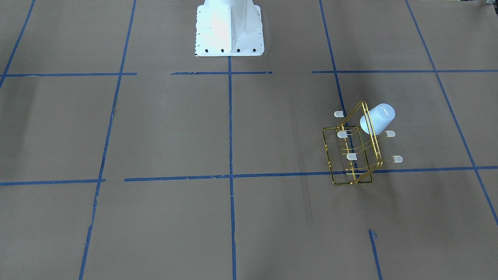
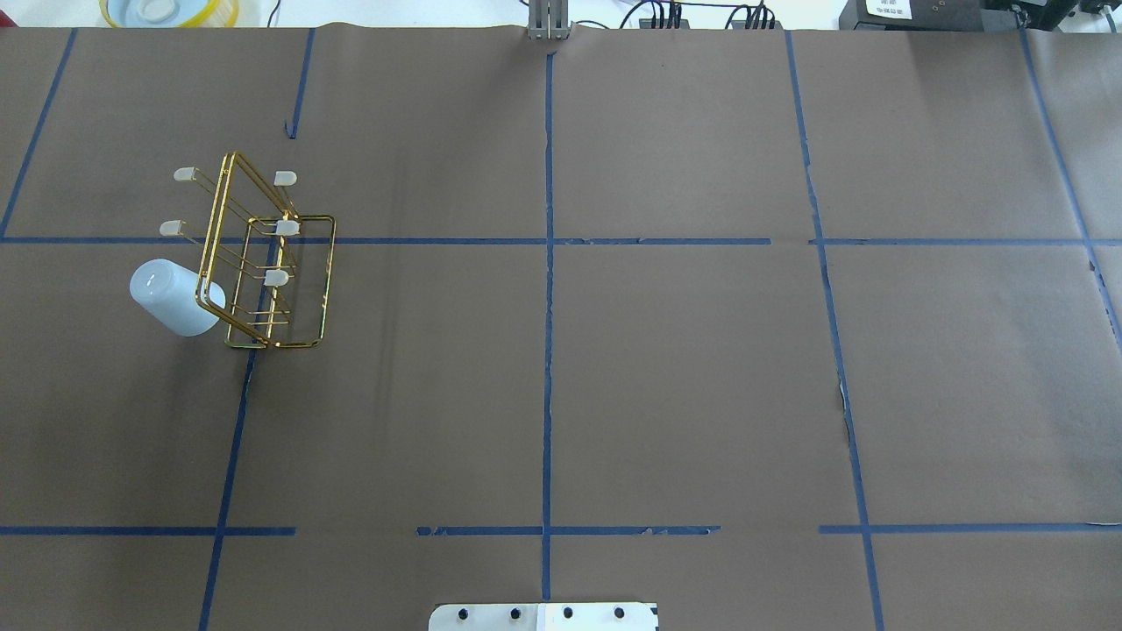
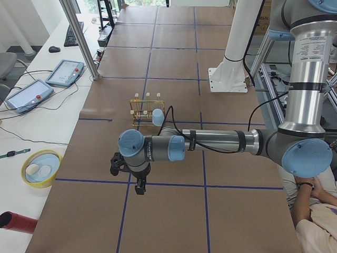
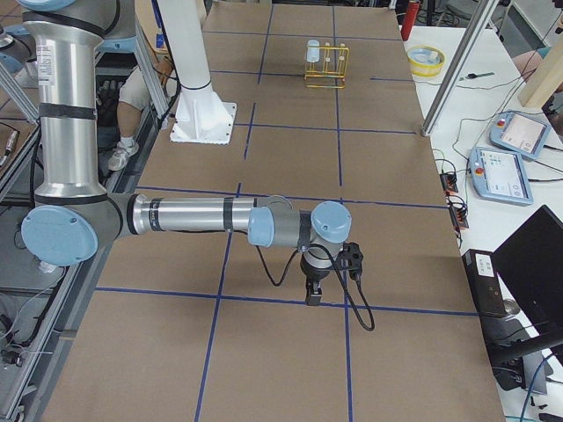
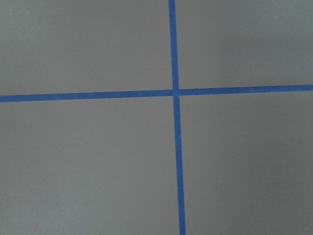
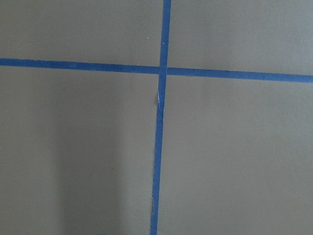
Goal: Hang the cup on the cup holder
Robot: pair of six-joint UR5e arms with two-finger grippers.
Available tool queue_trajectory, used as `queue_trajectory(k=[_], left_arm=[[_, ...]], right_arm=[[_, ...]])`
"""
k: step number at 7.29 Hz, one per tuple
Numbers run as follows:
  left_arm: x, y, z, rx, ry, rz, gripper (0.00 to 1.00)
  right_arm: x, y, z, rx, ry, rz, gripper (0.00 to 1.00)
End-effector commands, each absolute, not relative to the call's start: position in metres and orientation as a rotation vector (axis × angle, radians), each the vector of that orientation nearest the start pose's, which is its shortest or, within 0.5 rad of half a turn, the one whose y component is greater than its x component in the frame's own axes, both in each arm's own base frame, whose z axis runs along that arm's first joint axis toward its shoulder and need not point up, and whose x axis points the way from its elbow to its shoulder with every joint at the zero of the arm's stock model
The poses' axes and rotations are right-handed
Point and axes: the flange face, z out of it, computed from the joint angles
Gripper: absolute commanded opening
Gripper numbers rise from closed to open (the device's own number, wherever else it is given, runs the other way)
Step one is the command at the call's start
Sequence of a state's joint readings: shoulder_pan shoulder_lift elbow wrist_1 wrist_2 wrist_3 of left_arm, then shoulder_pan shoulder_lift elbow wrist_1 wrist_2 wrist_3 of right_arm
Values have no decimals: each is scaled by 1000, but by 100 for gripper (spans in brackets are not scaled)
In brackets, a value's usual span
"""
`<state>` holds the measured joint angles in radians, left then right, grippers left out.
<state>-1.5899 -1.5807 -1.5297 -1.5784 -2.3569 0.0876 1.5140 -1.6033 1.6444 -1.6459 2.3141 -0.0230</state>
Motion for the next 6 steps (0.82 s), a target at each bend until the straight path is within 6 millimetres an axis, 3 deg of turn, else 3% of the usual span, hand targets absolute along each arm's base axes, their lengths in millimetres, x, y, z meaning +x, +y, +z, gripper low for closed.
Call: queue_trajectory(k=[1, 3, 6], left_arm=[[-69, -490, 677, 98, 812, 88, 100], [-75, -492, 667, 115, 812, 87, 100], [-78, -478, 667, 80, 811, 63, 100]], right_arm=[[39, -478, 648, -46, -743, -63, 100], [39, -478, 648, -46, -743, -63, 100], [39, -478, 648, -46, -743, -63, 100]])
